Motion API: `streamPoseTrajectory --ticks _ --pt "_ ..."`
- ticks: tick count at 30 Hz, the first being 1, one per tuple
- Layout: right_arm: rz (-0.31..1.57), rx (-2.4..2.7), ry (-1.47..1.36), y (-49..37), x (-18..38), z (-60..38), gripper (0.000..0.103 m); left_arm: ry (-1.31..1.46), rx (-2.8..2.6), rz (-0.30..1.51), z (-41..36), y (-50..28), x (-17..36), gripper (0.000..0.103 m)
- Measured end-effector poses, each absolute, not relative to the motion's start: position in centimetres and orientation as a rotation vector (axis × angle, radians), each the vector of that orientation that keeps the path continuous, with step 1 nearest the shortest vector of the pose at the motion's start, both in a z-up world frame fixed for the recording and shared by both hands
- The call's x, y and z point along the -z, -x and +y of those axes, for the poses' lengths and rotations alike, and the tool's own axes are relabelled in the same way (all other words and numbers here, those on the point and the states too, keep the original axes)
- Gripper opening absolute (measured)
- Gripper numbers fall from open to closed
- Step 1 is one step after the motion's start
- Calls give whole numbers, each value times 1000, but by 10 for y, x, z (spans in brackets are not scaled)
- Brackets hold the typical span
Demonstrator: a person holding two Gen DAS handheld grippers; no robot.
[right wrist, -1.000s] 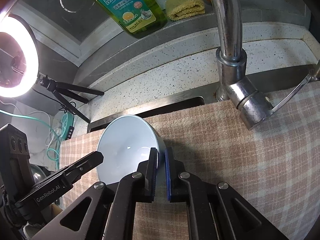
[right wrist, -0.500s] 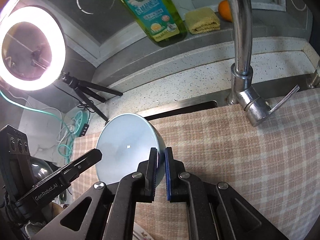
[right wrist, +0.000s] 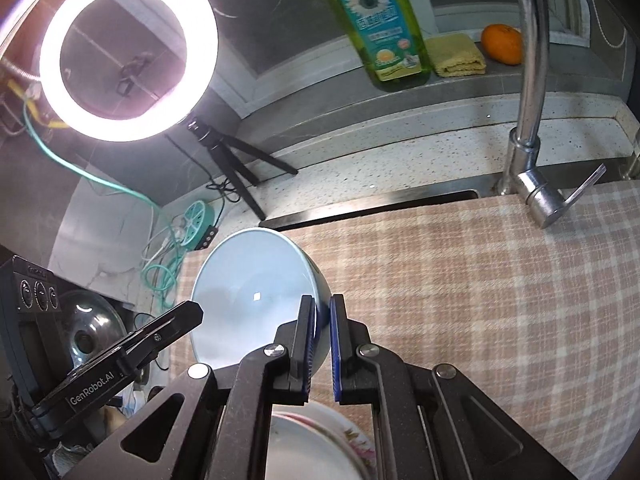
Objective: Organize plates and bowls
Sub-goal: 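Lift the light blue bowl with both grippers toward the steel bowl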
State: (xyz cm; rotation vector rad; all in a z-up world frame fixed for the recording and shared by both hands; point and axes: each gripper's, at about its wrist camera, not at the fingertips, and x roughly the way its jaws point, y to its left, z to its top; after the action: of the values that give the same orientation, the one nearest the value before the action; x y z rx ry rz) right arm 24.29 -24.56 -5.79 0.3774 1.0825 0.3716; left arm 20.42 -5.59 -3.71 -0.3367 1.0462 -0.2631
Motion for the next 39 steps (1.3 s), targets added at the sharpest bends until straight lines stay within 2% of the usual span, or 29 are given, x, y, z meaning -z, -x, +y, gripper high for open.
streamPoseTrajectory --ticks 21,39 --pt "1111 -504 -299 -169 49 -142 7 384 164 983 41 -111 18 11" --pt "1169 -623 -189 -123 66 -51 7 471 37 971 120 -46 37 11"
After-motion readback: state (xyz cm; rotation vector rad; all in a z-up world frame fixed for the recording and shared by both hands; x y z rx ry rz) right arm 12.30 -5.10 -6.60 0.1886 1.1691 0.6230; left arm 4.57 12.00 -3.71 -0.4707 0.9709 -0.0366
